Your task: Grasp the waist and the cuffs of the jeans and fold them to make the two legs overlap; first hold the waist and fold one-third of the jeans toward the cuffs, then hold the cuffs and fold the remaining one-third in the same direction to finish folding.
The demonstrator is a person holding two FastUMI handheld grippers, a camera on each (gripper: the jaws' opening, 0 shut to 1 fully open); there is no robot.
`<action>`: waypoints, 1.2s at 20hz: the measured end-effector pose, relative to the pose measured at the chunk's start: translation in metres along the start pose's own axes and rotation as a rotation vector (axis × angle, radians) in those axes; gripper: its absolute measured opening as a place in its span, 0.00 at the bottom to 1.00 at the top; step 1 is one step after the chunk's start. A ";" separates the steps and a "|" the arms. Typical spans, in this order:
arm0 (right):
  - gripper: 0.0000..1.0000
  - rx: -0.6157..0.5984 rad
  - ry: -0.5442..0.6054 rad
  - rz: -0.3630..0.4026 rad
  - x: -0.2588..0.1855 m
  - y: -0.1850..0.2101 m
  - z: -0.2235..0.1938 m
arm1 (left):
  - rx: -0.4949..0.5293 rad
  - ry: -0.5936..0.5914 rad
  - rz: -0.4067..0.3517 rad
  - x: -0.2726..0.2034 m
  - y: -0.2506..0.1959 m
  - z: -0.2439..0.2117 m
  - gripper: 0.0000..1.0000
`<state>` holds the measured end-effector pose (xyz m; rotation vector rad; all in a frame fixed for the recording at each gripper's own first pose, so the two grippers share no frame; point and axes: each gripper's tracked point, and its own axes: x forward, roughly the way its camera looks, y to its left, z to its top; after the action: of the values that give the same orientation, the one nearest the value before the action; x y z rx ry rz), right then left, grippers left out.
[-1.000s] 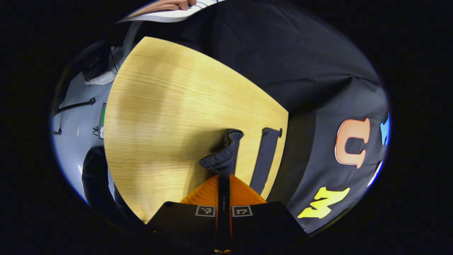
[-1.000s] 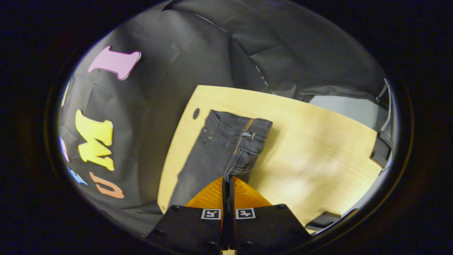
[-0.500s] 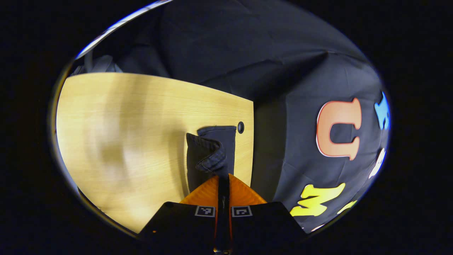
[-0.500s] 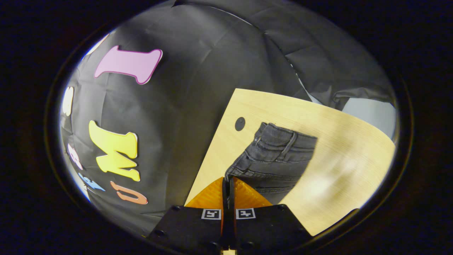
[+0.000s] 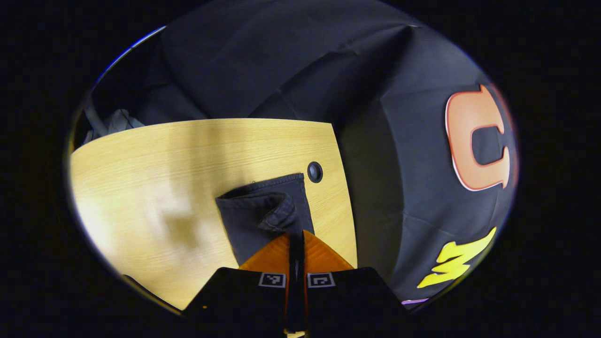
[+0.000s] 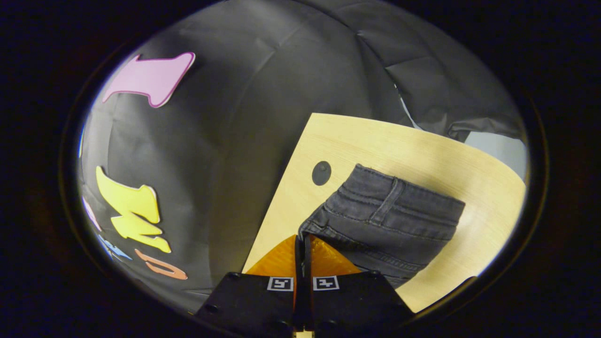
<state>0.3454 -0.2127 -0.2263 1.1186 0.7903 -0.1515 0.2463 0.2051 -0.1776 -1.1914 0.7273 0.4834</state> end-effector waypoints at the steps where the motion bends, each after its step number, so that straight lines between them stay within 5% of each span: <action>1: 0.01 -0.002 0.001 -0.007 0.007 -0.001 0.002 | 0.015 -0.001 0.004 0.009 -0.005 0.002 0.03; 13: 0.01 -0.029 -0.031 -0.081 0.076 -0.017 0.018 | 0.249 -0.045 -0.018 0.087 -0.039 0.004 0.03; 16: 0.05 -0.022 -0.054 -0.038 0.078 -0.009 0.017 | 0.365 -0.061 -0.065 0.098 -0.046 0.002 0.08; 17: 0.25 -0.037 -0.069 -0.039 0.075 -0.007 0.019 | 0.393 -0.055 -0.046 0.094 -0.048 -0.002 0.19; 20: 0.88 -0.089 -0.083 -0.046 0.066 -0.002 0.021 | 0.439 -0.097 -0.086 0.082 -0.060 0.000 0.23; 21: 0.96 -0.106 -0.081 -0.035 0.060 0.003 0.018 | 0.464 -0.126 -0.113 0.072 -0.069 0.003 0.24; 23: 0.96 -0.165 -0.099 -0.031 0.042 0.007 0.016 | 0.506 -0.177 -0.175 0.050 -0.086 0.006 0.25; 24: 0.88 -0.202 -0.117 -0.040 0.031 0.004 0.016 | 0.530 -0.206 -0.229 0.031 -0.100 0.006 0.25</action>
<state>0.3781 -0.2162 -0.2396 0.8961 0.7073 -0.1651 0.3378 0.1783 -0.1338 -0.7018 0.4904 0.1964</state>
